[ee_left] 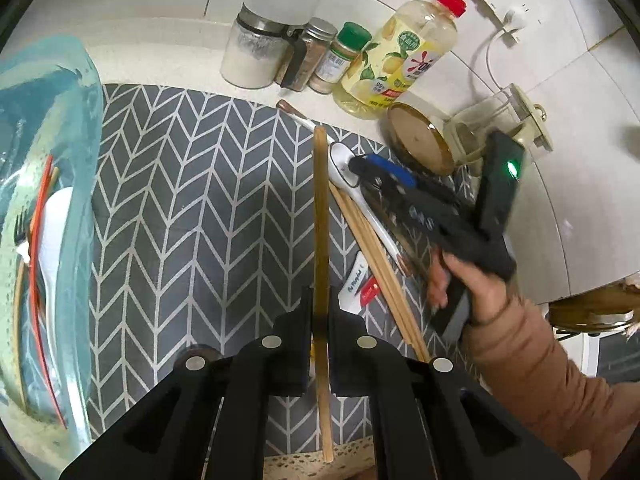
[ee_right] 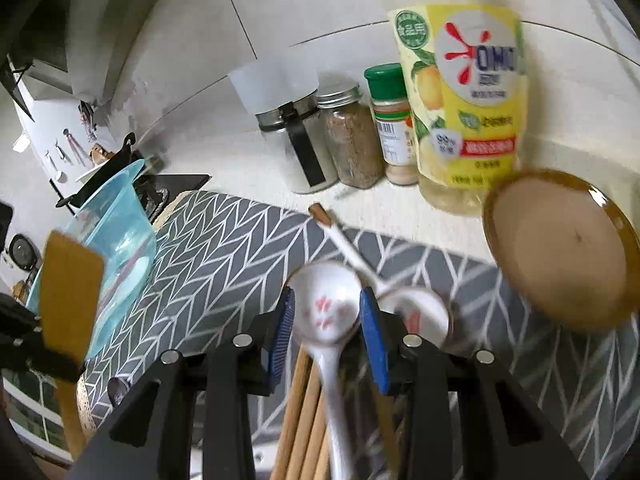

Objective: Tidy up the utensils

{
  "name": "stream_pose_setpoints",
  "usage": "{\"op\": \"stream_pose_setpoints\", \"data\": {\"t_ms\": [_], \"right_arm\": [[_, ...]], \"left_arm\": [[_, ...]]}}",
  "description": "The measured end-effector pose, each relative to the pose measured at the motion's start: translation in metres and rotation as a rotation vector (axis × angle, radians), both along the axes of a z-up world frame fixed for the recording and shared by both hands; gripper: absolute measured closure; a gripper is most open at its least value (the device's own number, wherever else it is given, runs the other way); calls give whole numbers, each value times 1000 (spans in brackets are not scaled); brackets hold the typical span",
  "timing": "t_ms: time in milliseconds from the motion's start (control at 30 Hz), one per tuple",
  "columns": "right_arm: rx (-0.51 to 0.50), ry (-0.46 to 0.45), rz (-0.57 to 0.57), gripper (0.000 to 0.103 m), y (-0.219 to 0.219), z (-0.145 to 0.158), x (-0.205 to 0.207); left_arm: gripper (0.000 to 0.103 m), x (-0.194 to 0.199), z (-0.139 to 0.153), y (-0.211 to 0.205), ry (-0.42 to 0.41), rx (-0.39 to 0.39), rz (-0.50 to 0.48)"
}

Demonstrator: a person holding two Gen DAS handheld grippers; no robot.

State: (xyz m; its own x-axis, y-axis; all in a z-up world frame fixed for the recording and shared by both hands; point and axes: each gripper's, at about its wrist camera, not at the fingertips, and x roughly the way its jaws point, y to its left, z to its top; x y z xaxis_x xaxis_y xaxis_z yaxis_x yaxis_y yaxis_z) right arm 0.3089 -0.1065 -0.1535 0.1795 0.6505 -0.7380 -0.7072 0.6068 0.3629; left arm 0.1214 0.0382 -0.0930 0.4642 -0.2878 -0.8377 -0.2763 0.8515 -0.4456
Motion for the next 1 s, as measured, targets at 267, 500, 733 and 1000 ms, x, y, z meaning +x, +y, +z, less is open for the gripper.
{"op": "stream_pose_setpoints", "data": {"t_ms": [267, 500, 733, 1000], "right_arm": [[-80, 6, 208, 69, 38, -19, -3], [-21, -29, 102, 92, 20, -8, -19], [202, 81, -110, 92, -28, 24, -10], [397, 271, -256, 92, -24, 73, -9]], "left_arm": [[96, -3, 0, 1, 13, -9, 23], [96, -9, 2, 9, 7, -18, 54], [96, -21, 27, 20, -61, -27, 53], [96, -49, 78, 63, -181, -17, 83]]}}
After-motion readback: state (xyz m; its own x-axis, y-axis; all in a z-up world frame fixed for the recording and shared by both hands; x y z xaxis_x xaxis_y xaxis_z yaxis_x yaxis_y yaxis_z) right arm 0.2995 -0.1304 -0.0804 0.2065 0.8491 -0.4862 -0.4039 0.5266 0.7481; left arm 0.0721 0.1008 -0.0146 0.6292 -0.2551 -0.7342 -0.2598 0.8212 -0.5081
